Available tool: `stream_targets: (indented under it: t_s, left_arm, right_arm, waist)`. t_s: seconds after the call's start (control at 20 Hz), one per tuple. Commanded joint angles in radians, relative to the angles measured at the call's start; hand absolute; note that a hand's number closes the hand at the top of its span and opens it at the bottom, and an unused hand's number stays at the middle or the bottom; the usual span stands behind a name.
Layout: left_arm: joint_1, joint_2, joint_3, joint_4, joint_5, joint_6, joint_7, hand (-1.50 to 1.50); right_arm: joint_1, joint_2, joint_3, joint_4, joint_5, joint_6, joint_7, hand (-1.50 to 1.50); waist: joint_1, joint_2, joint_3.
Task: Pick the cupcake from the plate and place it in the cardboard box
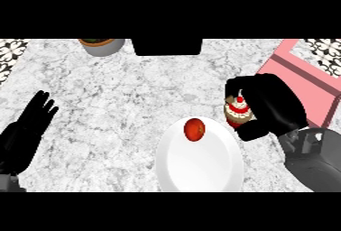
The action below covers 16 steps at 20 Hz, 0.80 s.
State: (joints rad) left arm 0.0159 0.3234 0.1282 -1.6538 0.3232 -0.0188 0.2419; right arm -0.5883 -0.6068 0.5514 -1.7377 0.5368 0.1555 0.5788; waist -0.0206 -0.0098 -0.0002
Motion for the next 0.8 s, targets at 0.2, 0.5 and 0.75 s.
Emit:
stream_targets:
  t_s: [0.2, 0.5, 0.75]
  left_arm:
    - [-0.036, 0.004, 0.007, 0.016, -0.018, 0.0, 0.011, 0.0]
    - [0.007, -0.015, 0.015, 0.019, -0.01, -0.04, -0.025, 0.0]
    - [-0.033, -0.01, 0.03, 0.008, -0.007, -0.043, 0.013, 0.0]
  right_arm:
    - [-0.007, -0.076, -0.21, -0.233, 0.051, 0.017, 0.199, 1.5]
    - [-0.036, -0.122, -0.416, -0.195, -0.016, 0.106, 0.198, 1.5]
    - [-0.068, -0.108, -0.471, 0.014, 0.053, 0.089, 0.053, 1.5]
  waist:
    - [0.006, 0.005, 0.0]
    - [0.018, 0.007, 0.0]
    - [0.03, 0.01, 0.0]
